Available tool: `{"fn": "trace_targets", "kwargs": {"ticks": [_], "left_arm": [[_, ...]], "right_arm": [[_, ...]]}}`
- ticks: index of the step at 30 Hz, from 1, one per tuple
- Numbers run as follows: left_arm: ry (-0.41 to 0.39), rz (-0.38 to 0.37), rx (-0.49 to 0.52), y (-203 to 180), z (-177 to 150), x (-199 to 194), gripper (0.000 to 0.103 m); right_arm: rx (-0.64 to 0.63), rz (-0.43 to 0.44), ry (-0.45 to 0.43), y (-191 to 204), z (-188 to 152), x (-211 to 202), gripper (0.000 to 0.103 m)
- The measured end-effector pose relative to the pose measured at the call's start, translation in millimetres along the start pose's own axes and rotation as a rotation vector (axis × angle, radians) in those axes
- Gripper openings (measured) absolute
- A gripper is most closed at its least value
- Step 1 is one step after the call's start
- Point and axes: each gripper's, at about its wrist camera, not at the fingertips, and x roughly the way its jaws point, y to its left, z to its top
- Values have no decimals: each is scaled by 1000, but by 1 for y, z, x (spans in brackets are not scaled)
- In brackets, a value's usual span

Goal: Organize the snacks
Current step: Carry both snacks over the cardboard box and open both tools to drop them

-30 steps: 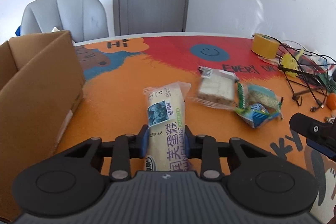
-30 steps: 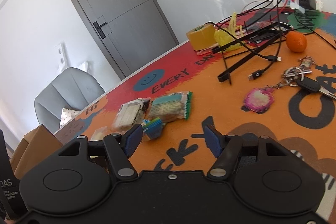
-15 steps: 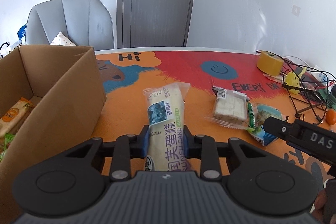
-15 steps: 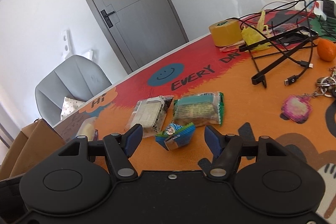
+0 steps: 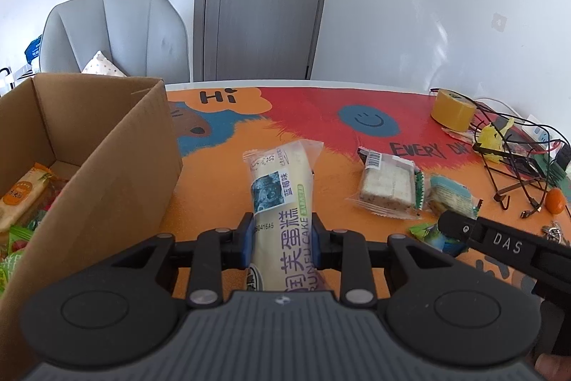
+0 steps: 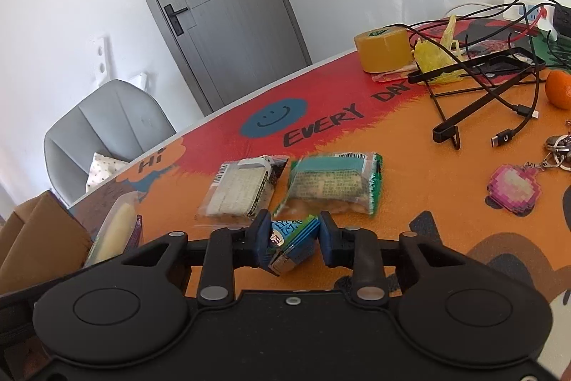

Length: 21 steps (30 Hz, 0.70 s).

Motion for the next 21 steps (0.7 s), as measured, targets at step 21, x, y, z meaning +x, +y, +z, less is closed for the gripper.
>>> {"fn": "trace_targets", "kwargs": {"ticks": [21], "left_arm": [[-121,-12,44,-13,-7,-67,29]], "right_arm": [[25,47,-119,1,-6,-70,29]]}}
